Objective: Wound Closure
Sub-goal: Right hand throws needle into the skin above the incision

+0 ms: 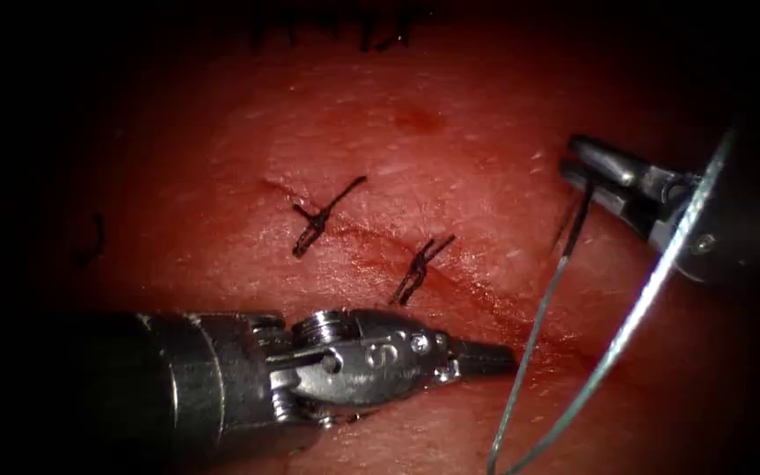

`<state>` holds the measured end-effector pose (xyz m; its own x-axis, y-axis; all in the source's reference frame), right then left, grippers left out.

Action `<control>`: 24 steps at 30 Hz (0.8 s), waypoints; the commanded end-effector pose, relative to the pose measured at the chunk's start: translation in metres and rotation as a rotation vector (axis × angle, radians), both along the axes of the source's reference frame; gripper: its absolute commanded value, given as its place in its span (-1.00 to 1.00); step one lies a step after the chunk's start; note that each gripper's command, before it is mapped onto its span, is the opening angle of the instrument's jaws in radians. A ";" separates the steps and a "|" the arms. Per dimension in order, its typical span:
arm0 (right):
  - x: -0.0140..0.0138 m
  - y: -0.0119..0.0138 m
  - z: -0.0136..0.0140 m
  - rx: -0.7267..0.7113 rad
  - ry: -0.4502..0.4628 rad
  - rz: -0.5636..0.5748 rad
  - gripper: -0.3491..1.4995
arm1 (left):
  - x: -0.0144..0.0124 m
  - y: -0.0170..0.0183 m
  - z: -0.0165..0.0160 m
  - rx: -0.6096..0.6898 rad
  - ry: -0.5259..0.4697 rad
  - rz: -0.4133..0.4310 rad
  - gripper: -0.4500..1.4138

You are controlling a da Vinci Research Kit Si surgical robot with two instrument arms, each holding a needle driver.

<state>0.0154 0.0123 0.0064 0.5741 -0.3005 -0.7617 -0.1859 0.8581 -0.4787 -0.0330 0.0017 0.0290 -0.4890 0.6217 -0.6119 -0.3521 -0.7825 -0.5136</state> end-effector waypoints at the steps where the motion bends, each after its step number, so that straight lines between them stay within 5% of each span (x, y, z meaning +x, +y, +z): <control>1: 0.0006 -0.0001 0.0005 -0.001 0.001 -0.002 -1.00 | -0.0006 -0.0001 0.0005 0.000 0.002 0.001 -1.00; 24: 0.0020 -0.0044 0.0042 -0.131 -0.045 -0.047 -1.00 | -0.0001 0.0000 0.0002 0.012 0.002 0.018 -1.00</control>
<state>0.0170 0.0078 0.0102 0.5880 -0.4325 -0.6835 -0.1150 0.7917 -0.5999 -0.0324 0.0019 0.0287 -0.5017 0.6200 -0.6033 -0.3386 -0.7825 -0.5226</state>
